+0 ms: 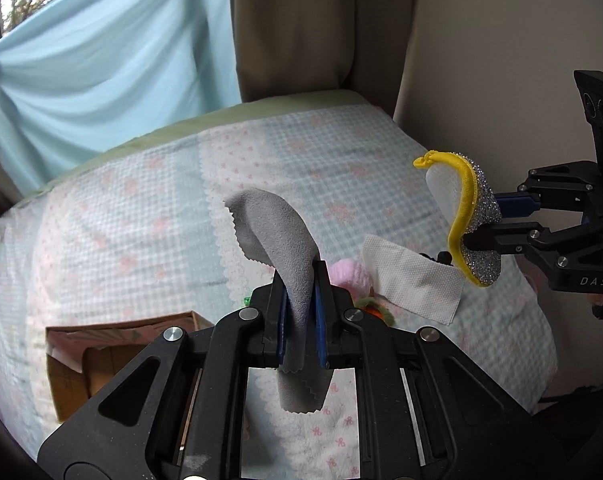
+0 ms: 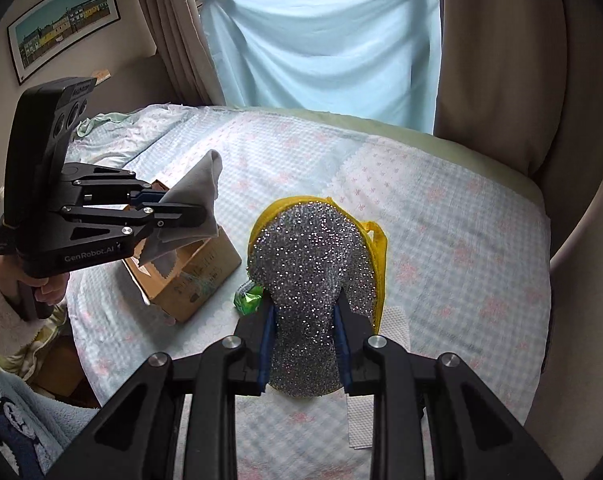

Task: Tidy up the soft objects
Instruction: 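Carry the grey cloth and glitter sponge into the box and release both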

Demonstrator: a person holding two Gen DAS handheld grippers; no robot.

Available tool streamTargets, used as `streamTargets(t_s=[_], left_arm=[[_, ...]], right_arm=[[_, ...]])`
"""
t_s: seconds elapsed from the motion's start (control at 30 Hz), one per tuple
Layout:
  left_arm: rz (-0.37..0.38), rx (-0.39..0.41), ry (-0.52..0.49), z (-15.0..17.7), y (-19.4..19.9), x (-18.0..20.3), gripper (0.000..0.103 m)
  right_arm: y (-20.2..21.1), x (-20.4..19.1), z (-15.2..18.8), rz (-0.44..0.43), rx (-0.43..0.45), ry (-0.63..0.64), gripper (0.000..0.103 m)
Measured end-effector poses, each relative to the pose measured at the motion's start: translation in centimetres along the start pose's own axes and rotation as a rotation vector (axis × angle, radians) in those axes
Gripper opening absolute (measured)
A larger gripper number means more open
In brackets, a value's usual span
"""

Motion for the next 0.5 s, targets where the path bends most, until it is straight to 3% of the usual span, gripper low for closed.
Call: streamTargets(t_s=[0.2,0.5], left_arm=[[-0.013,0.040,0.048,-0.6,5.8,-5.2,0.010],[-0.008,0.032,0.066,1.8,11.8,-16.3,0.010]], right_arm=[[2.4,-5.3,-4.6,0.043,0.037,-0.045,0.024],[0.5,-16.9,-9.5,0.118,0.060,-0.110,0.024]])
Point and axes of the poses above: each gripper's, at about its wrist camera, not at the fingertips, and y roughly against the way its jaws point, x to its right, z to its underside, the point moved 8 cm from there along -y, roughly the way its jaws point, and after that the axes turned 6 degrees about x, right-handed, at the moved point
